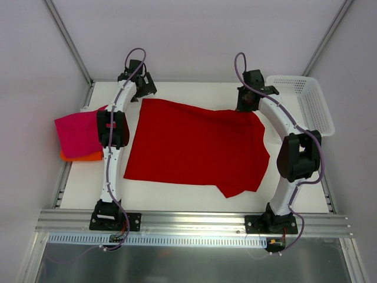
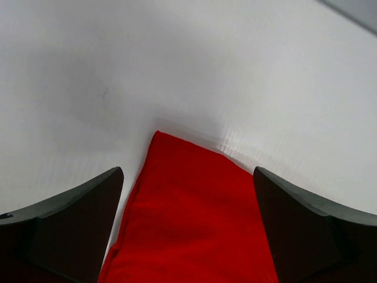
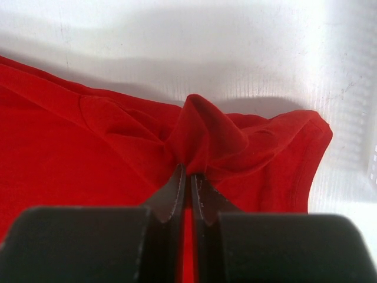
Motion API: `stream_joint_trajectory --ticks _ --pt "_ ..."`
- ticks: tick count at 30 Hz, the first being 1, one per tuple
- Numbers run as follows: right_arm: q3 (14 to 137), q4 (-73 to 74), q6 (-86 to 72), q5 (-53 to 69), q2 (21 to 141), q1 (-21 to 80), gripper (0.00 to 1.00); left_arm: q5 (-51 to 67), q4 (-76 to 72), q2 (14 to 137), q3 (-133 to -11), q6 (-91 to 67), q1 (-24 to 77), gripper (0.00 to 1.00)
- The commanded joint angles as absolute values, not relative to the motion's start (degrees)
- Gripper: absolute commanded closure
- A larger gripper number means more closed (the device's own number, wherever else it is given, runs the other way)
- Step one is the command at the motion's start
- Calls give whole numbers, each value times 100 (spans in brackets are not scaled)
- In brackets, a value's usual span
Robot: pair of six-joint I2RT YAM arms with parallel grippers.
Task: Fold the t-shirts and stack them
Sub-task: Fold the tshirt
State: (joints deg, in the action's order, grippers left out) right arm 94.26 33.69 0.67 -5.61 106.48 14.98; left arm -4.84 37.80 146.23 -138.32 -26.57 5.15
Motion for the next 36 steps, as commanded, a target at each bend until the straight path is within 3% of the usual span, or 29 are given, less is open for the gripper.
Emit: stream_joint_trajectory --ticks 1,9,10,12,13,17,19,20,21,30,36 --pt "9589 3357 158 -659 10494 1494 99 -132 3797 14897 -14010 -2628 466 7" --pt "9571 3322 70 -580 10529 1494 100 -176 3814 14704 -13684 -2654 466 11" --pt "9563 3314 62 -563 10538 1512 99 -132 3806 14704 -13685 -2654 466 15" --pt "9536 3313 62 -580 10538 1520 99 -228 3806 14687 -13641 -2698 466 34" --pt "9501 3313 62 -580 10538 1521 100 -237 3814 14678 -13641 -2698 466 53" --pt "9396 3305 62 -624 10451 1521 100 -255 3814 14695 -13658 -2689 466 62" --pt "9378 3305 44 -624 10433 1521 99 -334 3814 14687 -13658 -2724 466 77" --pt "9352 3279 44 -615 10424 1521 99 -369 3823 14687 -13650 -2733 466 97" --pt "9343 3278 35 -598 10406 1529 100 -456 3815 14669 -13606 -2760 466 100" --pt "9141 3226 26 -720 10319 1538 100 -755 3797 14476 -13308 -2865 466 100" --pt "8878 3349 62 -931 9757 1591 100 -1406 3691 13616 -12605 -2918 501 100"
